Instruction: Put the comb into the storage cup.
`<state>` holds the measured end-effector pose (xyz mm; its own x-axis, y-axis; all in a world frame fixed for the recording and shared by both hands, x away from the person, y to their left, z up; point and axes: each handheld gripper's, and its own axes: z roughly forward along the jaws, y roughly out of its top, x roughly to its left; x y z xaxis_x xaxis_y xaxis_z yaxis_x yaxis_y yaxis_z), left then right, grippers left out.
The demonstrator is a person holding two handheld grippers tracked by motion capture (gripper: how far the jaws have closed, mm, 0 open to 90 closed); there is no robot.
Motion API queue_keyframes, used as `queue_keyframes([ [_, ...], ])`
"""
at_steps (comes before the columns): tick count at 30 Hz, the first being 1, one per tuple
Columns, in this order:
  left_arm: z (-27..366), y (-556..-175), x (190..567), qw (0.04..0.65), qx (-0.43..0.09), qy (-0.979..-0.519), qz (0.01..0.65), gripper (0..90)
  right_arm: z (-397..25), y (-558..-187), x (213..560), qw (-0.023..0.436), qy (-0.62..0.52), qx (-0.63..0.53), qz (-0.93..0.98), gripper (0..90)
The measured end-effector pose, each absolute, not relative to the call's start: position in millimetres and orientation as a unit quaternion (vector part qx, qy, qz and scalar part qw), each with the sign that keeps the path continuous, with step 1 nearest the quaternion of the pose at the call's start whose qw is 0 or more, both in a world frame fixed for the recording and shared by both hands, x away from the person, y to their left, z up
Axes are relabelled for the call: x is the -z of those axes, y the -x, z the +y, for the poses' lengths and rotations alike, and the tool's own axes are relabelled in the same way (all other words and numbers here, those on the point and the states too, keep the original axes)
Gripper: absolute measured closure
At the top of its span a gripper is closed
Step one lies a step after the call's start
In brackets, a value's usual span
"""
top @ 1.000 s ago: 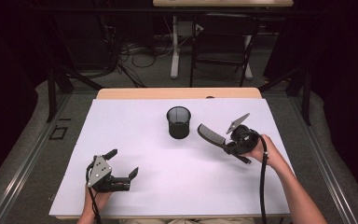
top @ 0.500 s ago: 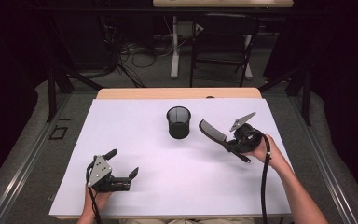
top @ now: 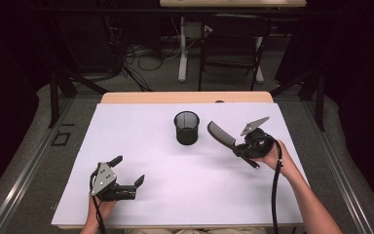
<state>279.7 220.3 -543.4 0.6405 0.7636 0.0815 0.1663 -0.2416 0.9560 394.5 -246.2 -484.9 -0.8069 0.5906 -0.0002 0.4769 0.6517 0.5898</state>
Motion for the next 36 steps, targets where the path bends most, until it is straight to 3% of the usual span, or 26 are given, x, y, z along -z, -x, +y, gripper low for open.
queue_keyframes([
  [36,219,-280,544,0.529,-0.283,-0.734,0.317,0.0,-241,-392,472,0.152,-0.305,-0.376,0.862,73.0],
])
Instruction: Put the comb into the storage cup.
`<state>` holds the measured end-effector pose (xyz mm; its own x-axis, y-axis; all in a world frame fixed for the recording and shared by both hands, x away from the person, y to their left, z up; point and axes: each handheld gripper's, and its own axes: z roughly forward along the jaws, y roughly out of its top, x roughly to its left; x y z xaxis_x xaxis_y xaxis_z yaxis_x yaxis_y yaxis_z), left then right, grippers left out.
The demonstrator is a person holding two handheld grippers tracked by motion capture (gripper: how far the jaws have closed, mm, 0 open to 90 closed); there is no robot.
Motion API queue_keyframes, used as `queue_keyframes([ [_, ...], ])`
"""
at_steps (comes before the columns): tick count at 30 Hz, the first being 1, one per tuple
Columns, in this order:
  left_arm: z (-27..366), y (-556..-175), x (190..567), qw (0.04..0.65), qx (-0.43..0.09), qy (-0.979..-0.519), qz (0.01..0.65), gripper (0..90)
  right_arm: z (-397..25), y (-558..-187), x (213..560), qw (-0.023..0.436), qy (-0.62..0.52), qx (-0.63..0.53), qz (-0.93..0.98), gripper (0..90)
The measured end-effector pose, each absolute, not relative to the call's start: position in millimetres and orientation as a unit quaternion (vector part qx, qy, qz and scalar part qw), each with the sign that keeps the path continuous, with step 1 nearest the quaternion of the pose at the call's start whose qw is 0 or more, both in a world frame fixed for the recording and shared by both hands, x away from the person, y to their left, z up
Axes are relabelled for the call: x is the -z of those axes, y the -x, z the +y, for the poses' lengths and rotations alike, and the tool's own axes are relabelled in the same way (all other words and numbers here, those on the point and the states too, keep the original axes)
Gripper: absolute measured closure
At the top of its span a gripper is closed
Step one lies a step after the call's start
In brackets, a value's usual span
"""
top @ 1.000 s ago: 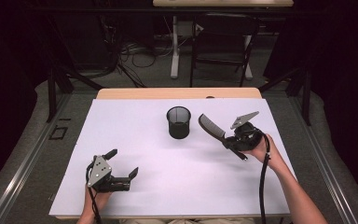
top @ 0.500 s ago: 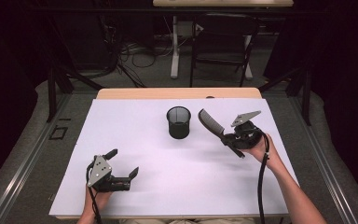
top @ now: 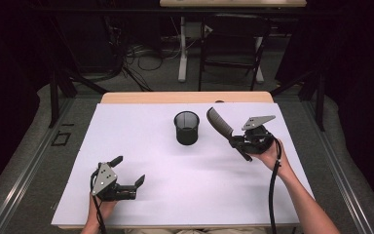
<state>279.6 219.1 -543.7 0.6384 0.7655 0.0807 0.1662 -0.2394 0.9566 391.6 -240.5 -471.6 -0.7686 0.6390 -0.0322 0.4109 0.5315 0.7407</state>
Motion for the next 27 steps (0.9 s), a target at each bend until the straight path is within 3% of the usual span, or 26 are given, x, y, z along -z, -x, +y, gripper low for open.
queue_keyframes([
  [27,219.8,-278.9,543.8,0.527,-0.285,-0.735,0.319,0.0,-232.4,-395.2,464.7,0.188,-0.309,-0.435,0.824,72.9],
])
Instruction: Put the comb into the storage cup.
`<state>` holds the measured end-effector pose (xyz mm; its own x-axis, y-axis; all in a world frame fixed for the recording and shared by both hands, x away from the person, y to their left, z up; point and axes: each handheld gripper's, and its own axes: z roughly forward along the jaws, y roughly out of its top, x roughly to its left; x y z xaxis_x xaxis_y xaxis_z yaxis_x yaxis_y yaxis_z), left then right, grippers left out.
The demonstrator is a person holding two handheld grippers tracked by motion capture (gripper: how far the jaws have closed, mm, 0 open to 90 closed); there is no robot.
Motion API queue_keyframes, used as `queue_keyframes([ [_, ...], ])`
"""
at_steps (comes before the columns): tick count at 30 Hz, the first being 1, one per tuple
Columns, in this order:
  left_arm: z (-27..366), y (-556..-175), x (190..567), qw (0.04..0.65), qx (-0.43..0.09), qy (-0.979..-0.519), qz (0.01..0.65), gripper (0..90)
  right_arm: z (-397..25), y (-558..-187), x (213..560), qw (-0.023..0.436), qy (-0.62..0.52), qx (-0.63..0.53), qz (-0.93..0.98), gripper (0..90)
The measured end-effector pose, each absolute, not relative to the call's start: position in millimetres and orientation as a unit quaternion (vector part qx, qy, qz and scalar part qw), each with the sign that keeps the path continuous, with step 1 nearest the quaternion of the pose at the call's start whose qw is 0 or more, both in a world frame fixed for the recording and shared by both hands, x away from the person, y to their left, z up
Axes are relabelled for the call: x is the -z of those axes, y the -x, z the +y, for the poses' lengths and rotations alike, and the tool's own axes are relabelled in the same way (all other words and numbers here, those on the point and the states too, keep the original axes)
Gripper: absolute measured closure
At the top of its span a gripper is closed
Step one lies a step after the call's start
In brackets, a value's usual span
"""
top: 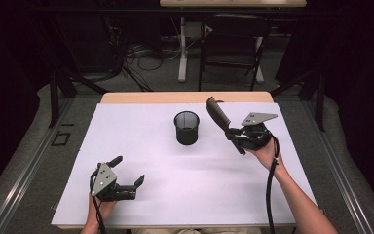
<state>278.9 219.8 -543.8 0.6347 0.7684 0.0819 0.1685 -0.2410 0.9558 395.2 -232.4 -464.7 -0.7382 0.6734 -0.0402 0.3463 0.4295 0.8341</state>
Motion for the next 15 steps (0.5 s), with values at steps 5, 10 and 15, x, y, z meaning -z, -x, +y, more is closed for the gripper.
queue_keyframes([
  [5,220.2,-278.6,543.8,0.526,-0.285,-0.736,0.318,0.0,-231.3,-394.6,463.5,0.192,-0.309,-0.446,0.818,72.9],
  [10,221.5,-277.5,543.6,0.525,-0.286,-0.734,0.320,0.0,-230.3,-394.4,462.7,0.196,-0.307,-0.456,0.812,72.9],
  [15,221.7,-276.6,543.6,0.526,-0.287,-0.733,0.323,0.0,-229.3,-394.6,462.6,0.197,-0.307,-0.461,0.809,72.9],
])
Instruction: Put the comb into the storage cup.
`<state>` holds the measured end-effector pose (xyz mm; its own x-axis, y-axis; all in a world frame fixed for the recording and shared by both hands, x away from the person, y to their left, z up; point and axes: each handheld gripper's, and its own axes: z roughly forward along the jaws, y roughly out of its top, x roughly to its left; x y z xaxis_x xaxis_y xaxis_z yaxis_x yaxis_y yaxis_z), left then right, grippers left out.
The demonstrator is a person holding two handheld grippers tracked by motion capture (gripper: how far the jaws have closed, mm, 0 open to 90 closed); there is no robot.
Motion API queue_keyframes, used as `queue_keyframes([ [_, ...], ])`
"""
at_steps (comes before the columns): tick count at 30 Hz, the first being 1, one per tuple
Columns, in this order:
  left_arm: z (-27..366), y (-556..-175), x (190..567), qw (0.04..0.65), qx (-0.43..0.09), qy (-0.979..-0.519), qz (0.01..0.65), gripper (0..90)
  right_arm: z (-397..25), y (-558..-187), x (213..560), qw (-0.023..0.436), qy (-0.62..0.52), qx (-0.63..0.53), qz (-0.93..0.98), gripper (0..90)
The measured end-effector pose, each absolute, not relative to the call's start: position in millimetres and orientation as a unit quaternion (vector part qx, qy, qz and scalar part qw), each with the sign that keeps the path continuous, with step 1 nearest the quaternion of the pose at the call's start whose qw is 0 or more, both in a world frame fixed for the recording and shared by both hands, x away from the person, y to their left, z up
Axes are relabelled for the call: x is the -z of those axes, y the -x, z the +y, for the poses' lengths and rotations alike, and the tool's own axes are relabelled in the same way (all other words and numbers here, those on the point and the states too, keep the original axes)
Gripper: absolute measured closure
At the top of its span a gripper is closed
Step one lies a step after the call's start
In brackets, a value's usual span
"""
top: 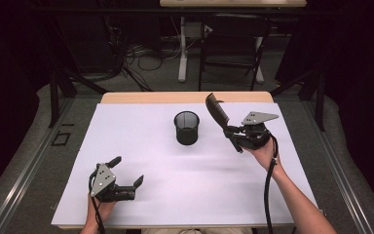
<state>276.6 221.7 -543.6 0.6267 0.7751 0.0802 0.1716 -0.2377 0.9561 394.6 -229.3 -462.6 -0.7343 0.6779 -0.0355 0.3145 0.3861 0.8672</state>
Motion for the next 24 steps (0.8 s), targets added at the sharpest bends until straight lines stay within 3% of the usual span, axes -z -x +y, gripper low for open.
queue_keyframes([
  [24,224,-275,544,0.524,-0.289,-0.732,0.327,0.0,-218,-399,455,0.213,-0.301,-0.485,0.793,72.9],
])
